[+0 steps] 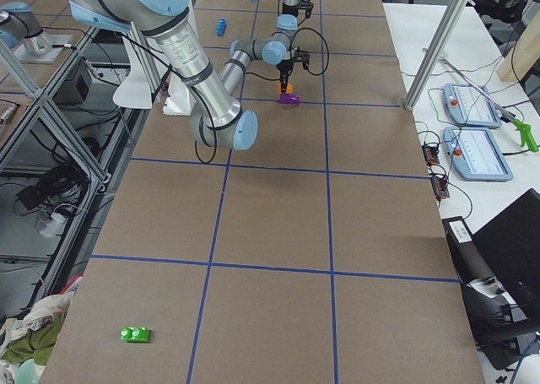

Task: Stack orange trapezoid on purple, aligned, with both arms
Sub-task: 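Carry the orange block over the purple block while the left arm withdraws, then align and lower the orange block onto the purple block with the right gripper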

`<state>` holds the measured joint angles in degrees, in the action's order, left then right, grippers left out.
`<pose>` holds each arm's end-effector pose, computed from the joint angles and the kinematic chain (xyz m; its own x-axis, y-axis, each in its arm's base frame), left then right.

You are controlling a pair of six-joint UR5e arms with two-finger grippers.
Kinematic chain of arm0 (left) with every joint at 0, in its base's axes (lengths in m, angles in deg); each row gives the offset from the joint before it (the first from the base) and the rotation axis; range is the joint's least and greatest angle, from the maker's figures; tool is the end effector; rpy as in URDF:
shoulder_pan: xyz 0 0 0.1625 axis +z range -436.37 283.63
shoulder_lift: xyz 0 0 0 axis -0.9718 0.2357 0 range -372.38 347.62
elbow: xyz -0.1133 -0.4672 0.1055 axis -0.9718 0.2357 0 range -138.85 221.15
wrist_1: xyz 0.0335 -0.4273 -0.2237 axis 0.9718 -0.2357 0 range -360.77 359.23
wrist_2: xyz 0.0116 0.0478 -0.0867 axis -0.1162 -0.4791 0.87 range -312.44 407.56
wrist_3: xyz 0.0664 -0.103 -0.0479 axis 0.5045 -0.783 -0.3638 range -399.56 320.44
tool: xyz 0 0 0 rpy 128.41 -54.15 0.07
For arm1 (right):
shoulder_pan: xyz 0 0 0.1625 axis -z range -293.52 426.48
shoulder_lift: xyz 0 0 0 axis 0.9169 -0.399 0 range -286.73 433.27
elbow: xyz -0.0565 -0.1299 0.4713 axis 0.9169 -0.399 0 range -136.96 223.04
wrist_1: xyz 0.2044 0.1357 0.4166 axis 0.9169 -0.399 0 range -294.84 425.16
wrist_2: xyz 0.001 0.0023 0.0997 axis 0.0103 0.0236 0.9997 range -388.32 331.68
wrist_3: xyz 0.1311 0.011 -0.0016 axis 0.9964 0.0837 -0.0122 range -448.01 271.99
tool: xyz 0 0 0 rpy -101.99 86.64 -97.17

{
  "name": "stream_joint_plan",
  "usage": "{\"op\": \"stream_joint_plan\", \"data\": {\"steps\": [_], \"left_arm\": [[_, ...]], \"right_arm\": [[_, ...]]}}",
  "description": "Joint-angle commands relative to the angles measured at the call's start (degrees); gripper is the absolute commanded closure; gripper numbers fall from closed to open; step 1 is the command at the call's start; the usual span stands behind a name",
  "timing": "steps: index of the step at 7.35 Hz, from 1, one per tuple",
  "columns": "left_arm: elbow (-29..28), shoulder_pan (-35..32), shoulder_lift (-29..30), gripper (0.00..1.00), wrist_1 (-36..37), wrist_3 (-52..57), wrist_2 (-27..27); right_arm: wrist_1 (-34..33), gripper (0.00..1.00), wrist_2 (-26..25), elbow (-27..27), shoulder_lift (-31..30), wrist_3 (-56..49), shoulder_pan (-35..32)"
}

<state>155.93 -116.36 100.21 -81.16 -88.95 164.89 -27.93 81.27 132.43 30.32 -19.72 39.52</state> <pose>0.4544 -0.4763 0.3064 0.6912 0.1748 -0.7012 -0.1242 0.9846 0.1230 -0.7065 -0.4595 0.1827 0.6843 -0.0428 0.7280 0.0335 0.9991 0.0273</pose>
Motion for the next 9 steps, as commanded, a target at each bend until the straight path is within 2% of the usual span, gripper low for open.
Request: {"op": "stream_joint_plan", "data": {"steps": [1,9], "left_arm": [[0.0,0.0,0.0,0.00,0.0,0.0,0.0],[-0.1,0.1,0.1,0.00,0.0,0.0,0.0]], "right_arm": [[0.0,1.00,0.0,-0.4,0.0,-0.5,0.1],[0.2,1.00,-0.9,-2.2,0.2,-1.0,0.3]]}}
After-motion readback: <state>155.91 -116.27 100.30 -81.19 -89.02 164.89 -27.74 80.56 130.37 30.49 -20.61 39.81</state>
